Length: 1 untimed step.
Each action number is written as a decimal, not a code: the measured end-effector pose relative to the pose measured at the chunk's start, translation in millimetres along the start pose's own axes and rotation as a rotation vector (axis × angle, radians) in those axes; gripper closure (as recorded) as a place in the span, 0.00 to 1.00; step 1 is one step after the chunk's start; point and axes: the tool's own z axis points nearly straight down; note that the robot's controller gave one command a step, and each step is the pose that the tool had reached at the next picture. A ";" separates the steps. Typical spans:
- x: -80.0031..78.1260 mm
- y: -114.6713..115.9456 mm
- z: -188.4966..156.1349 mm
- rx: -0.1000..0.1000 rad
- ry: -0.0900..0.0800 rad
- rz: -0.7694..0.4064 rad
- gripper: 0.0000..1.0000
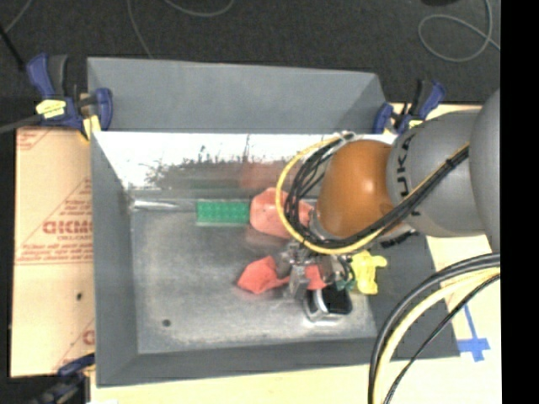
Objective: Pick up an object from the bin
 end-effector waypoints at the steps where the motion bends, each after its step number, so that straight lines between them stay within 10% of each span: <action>1: -12.1 -1.5 -94.5 0.001 -0.003 0.007 1.00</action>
Offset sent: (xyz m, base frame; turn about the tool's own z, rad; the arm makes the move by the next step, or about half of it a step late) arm 0.0000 0.0000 0.0000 0.0000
